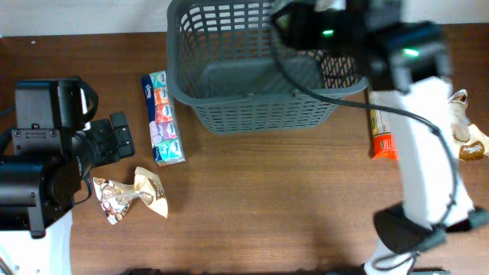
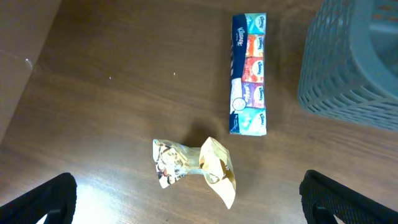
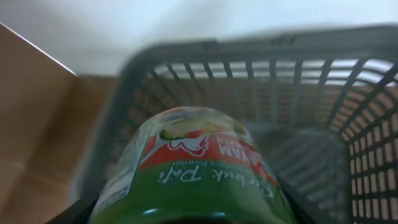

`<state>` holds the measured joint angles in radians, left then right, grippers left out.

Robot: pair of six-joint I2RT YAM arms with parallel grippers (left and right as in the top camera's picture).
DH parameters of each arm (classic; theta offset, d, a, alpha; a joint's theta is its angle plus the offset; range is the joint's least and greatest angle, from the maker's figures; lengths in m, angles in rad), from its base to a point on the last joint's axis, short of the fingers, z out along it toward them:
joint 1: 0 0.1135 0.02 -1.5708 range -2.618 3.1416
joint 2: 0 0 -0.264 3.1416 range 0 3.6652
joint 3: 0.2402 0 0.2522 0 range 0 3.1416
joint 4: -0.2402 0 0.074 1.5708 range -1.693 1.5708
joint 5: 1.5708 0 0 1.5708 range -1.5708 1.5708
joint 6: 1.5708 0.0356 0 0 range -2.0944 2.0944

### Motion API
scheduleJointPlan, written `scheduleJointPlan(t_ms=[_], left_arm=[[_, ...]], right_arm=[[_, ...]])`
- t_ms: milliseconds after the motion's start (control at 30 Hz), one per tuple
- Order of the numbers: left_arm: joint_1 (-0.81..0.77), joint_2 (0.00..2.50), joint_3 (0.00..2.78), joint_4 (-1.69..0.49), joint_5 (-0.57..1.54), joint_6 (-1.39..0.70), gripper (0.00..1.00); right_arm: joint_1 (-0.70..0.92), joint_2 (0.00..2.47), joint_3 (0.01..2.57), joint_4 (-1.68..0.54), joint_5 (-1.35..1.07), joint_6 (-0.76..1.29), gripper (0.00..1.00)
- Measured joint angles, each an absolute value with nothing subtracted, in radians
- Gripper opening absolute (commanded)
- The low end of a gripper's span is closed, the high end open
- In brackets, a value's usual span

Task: Pack container
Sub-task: 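Lift the jar with the right gripper and carry it over the basket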

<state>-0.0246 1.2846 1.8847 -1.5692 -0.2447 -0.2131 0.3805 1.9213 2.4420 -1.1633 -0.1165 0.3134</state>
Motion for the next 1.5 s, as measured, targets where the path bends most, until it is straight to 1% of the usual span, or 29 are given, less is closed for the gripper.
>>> scheduleJointPlan(t_ms=[200, 500, 733, 900, 1233, 1500], left_arm=[[-0.025, 1.285, 1.885, -1.590, -0.245, -0.213, 0.99], [-0.025, 1.285, 1.885, -1.609, -0.245, -0.213, 0.99], [-0.025, 1.285, 1.885, -1.608, -0.245, -0.213, 0.99], [-0.025, 1.285, 1.885, -1.599, -0.244, -0.213, 0.99], [-0.025, 1.285, 1.885, -1.584, -0.244, -0.213, 0.99], [-0.025, 1.285, 1.885, -1.594, -0.244, -0.213, 0.99]], right_arm=[[0.405, 2.069, 2.442, -1.163, -0.027, 0.282, 0.04], [0.375, 2.224, 2.442, -1.219, 0.046, 0.274, 0.05], [0.300, 2.246, 2.442, -1.378, 0.049, 0.330, 0.04], [0.236, 2.246, 2.442, -1.440, 0.009, 0.344, 0.04], [0.230, 2.253, 2.442, -1.436, -0.030, 0.344, 0.04], [0.236, 2.344, 2.442, -1.437, -0.036, 0.340, 0.04]])
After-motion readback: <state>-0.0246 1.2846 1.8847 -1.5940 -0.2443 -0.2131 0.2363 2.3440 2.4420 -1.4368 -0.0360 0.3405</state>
